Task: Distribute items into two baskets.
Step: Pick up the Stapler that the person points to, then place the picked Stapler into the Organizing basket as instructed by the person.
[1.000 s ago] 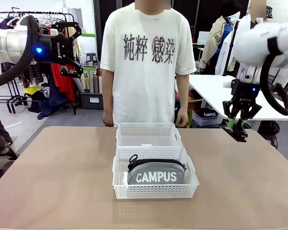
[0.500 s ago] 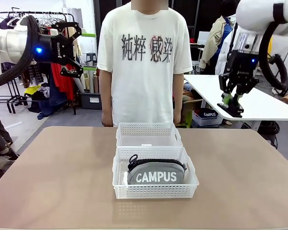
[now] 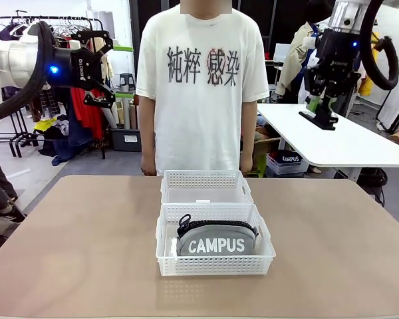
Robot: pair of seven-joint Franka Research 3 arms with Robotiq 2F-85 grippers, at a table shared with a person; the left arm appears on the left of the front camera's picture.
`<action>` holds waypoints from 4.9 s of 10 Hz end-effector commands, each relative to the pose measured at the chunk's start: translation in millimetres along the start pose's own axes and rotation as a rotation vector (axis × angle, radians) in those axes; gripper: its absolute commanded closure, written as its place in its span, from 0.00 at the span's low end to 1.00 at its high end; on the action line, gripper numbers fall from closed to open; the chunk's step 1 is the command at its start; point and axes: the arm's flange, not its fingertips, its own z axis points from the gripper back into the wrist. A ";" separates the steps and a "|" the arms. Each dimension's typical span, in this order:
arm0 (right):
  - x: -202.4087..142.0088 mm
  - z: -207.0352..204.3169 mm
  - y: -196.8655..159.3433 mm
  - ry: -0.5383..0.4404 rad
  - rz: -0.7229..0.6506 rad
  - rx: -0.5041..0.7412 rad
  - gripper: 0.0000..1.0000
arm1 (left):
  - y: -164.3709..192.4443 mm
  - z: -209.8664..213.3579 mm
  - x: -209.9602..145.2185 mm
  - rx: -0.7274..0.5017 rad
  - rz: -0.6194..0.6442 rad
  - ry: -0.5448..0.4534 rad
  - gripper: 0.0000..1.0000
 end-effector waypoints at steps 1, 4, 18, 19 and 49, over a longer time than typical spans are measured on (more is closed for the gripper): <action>10.0 18.5 -1.4 -0.026 -0.041 0.000 1.00 | -1.5 0.0 -0.9 -0.003 0.003 -0.006 0.00; 10.4 36.4 -4.8 -0.078 -0.062 0.027 1.00 | -1.5 0.0 -0.9 -0.003 0.003 -0.006 0.00; 10.1 33.0 -11.4 -0.071 -0.040 0.017 1.00 | -1.5 0.0 -0.9 -0.003 0.003 -0.006 0.00; 10.1 33.0 -11.4 -0.071 -0.040 0.017 1.00 | -1.5 0.0 -0.9 -0.003 0.003 -0.006 0.00; 85.8 -29.9 77.9 -0.022 0.929 -0.096 1.00 | -1.5 0.0 -0.9 -0.003 0.003 -0.006 0.00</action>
